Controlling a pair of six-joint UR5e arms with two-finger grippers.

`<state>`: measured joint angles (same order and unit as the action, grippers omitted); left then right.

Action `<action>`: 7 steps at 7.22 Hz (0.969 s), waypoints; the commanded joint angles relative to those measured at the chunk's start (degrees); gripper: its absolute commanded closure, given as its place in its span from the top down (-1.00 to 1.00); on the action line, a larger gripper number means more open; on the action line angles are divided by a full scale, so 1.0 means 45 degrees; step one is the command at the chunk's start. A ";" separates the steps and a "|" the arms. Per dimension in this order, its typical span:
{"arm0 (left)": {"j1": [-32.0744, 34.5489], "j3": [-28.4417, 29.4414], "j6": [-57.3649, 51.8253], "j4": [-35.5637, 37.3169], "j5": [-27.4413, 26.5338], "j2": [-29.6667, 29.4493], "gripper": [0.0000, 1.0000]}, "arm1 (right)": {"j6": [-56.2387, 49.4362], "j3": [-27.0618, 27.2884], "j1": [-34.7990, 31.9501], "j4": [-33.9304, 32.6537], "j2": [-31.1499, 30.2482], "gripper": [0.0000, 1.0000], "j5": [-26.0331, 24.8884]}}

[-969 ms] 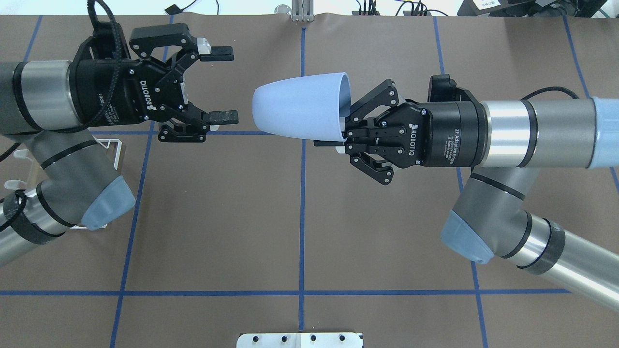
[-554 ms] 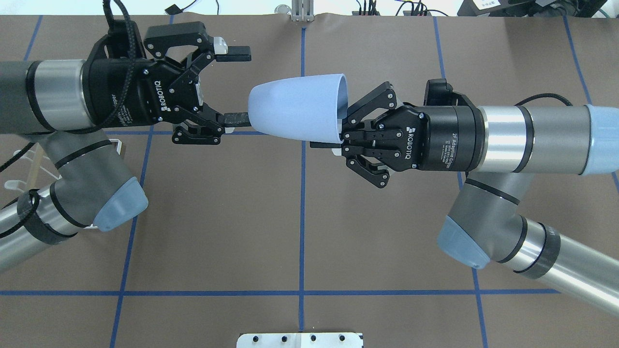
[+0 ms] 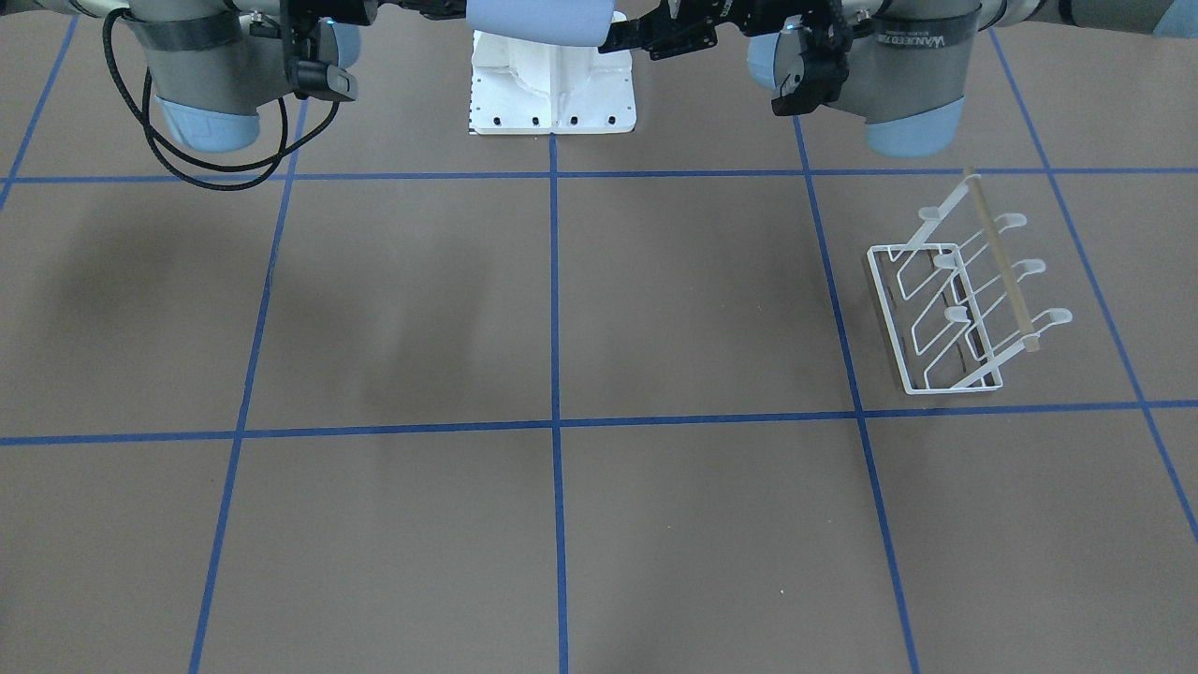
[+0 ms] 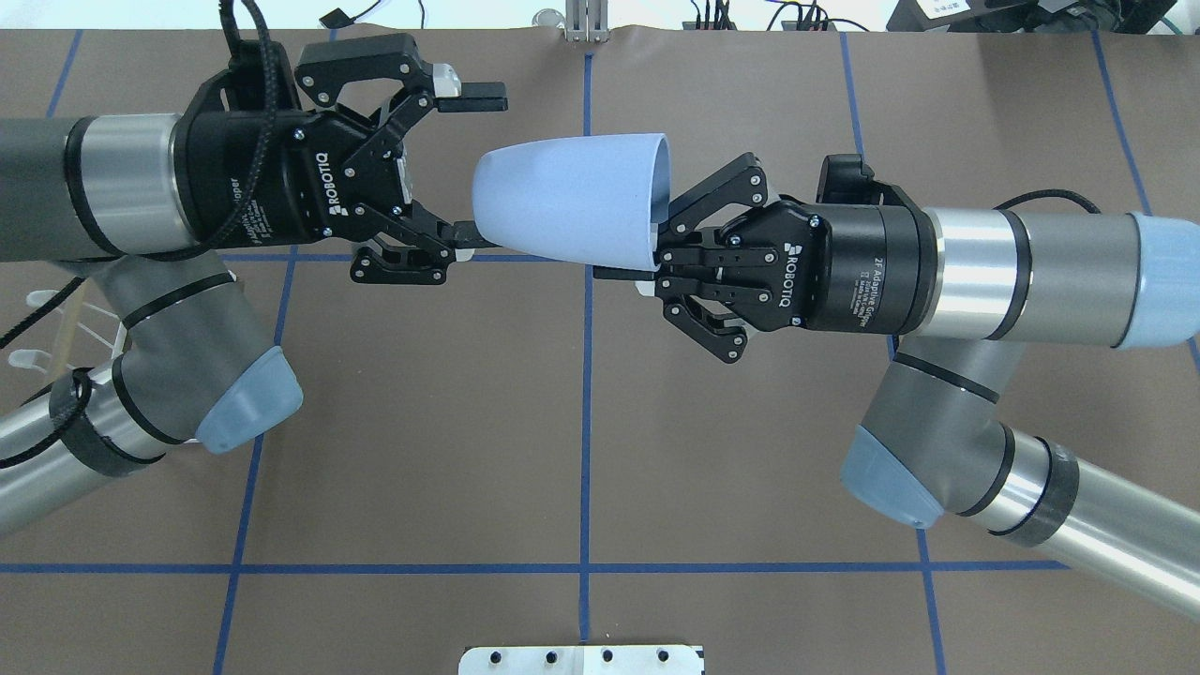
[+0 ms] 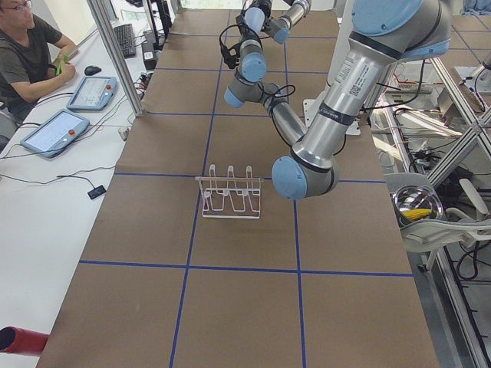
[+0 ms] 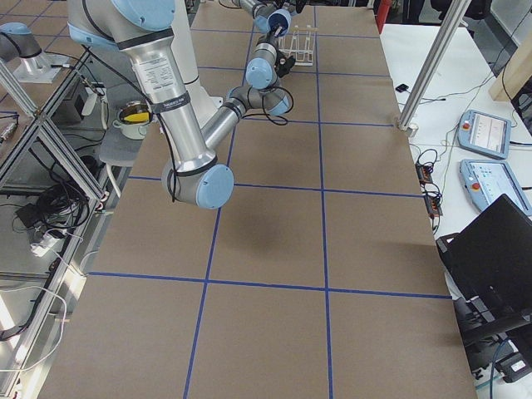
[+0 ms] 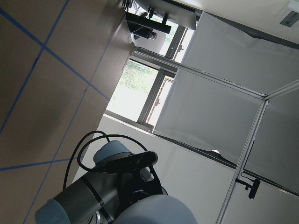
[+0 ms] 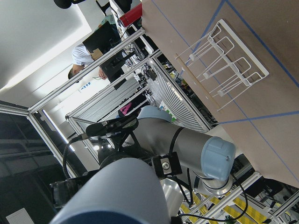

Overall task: Hang cup on cup holder
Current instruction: 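Bring the cup toward the left gripper while the left gripper closes on its base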

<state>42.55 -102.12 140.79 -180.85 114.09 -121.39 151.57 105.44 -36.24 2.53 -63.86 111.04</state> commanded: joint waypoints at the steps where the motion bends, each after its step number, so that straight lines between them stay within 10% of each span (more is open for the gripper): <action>1: -0.0215 -0.0041 0.0002 -0.0180 -0.0061 -0.0017 0.96 | 0.0048 0.0007 0.0084 0.0198 0.0030 -1.00 -0.0164; 6: -0.0588 0.0017 0.0195 -0.0475 -0.0373 0.0002 0.92 | 0.0048 0.0007 0.0240 0.0199 0.0089 -1.00 -0.0535; 7: -0.0569 -0.0022 0.1125 -0.0475 -0.0373 0.0002 0.28 | 0.0028 0.0007 0.0259 0.0199 0.0089 -1.00 -0.0631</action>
<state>40.03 -102.11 142.53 -182.98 112.42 -121.38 151.77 105.47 -35.13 3.43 -63.46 108.54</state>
